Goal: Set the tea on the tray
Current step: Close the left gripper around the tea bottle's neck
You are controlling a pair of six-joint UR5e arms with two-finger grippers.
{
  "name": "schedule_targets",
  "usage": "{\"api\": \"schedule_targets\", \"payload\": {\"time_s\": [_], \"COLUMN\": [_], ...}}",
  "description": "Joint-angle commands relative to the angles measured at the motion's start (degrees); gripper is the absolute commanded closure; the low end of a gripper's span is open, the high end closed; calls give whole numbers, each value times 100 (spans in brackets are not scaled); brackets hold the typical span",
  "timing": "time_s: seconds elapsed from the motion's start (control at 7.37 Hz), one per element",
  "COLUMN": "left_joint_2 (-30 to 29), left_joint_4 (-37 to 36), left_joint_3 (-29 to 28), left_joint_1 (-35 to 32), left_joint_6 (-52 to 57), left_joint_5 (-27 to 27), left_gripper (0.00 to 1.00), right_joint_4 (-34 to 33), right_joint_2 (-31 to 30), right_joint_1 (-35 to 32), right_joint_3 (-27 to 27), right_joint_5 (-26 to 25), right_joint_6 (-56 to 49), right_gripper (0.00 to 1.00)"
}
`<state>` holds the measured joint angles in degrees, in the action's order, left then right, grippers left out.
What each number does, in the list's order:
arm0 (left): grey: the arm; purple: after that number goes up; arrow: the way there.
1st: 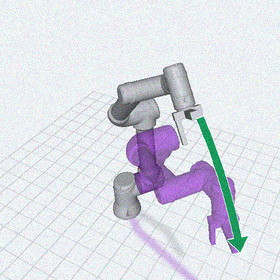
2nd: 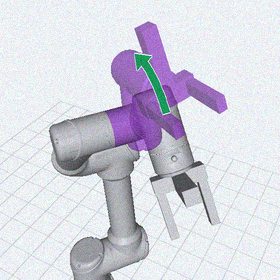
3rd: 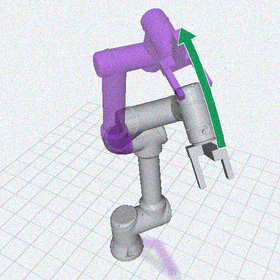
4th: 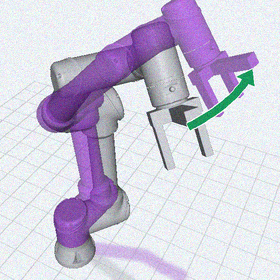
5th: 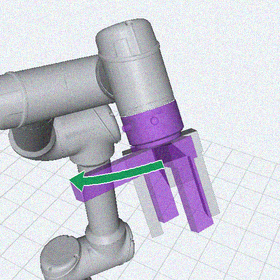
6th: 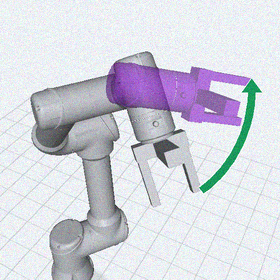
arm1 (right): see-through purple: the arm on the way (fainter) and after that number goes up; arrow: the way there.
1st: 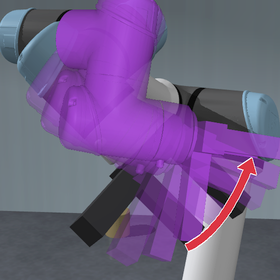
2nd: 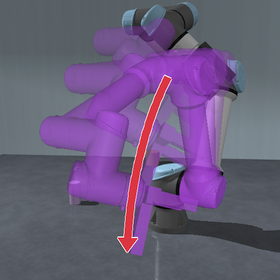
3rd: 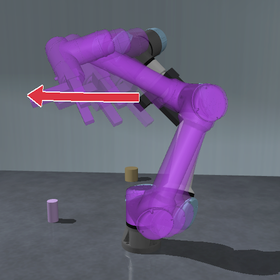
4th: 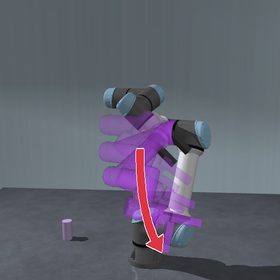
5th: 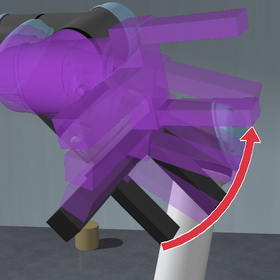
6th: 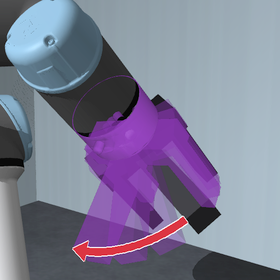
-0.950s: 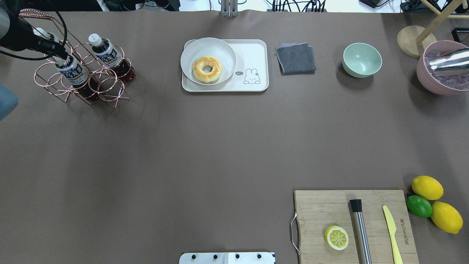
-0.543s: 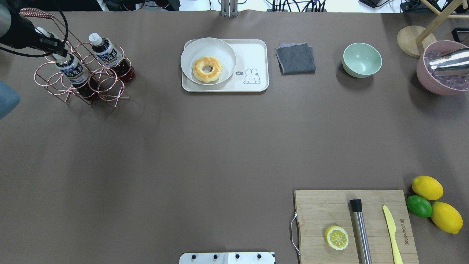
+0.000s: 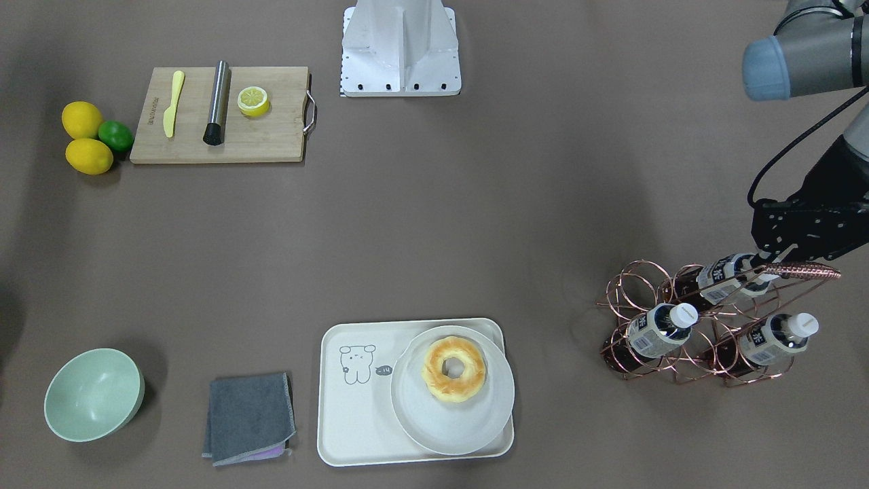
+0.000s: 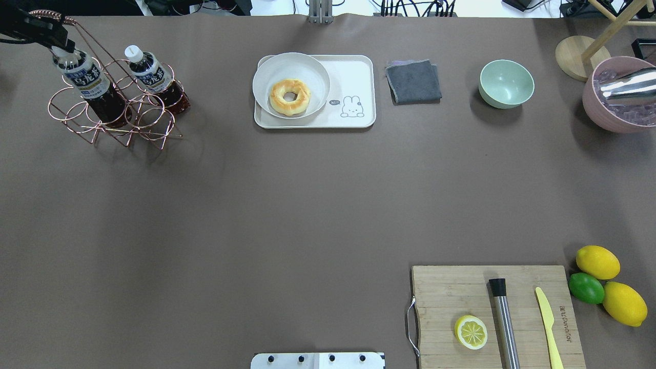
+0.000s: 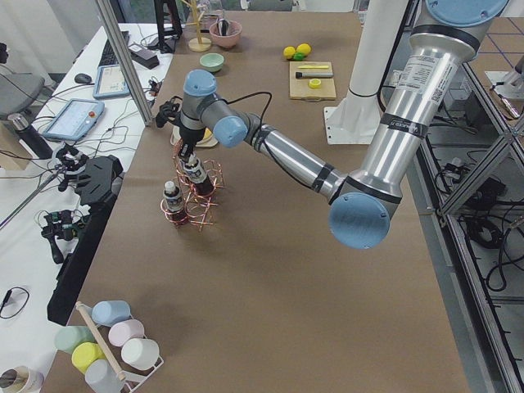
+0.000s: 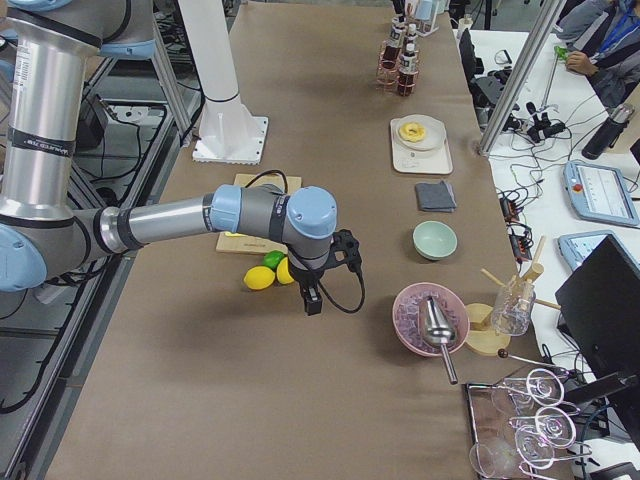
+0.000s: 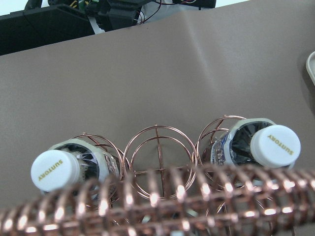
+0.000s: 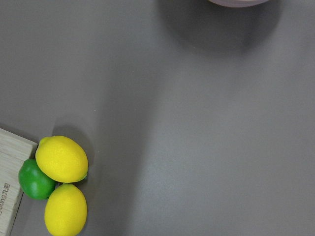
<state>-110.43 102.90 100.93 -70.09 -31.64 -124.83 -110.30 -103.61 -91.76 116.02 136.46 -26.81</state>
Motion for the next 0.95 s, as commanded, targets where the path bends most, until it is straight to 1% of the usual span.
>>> {"api": "schedule_targets", "payload": {"time_s": [0.0, 0.27, 0.41, 0.54, 0.68, 0.81], "left_joint_2": [-101, -93, -154, -233, -347, -548], "left_joint_4": [-812, -1673, -2112, -2325, -2336, -2362], "left_joint_3": [784, 1504, 1778, 1946, 2035, 2062], "left_joint_1": [-468, -873, -709, -412, 61, 675], "left_joint_6": [44, 395, 222, -163, -750, -1260], "left_joint_5": [-51, -51, -16, 2, 124, 604], "left_gripper": [100, 100, 100, 100, 100, 100], "right_joint_4": [0, 0, 0, 0, 0, 0], "right_joint_2": [-63, -54, -63, -54, -54, -54], "right_joint_1": [-26, -26, -26, -26, -26, -26], "right_joint_3": [-9, -35, -9, -9, 0, 9], "right_joint_5": [56, 257, 258, 267, 328, 398], "right_joint_6": [0, 0, 0, 0, 0, 0], "right_gripper": [0, 0, 0, 0, 0, 0]}}
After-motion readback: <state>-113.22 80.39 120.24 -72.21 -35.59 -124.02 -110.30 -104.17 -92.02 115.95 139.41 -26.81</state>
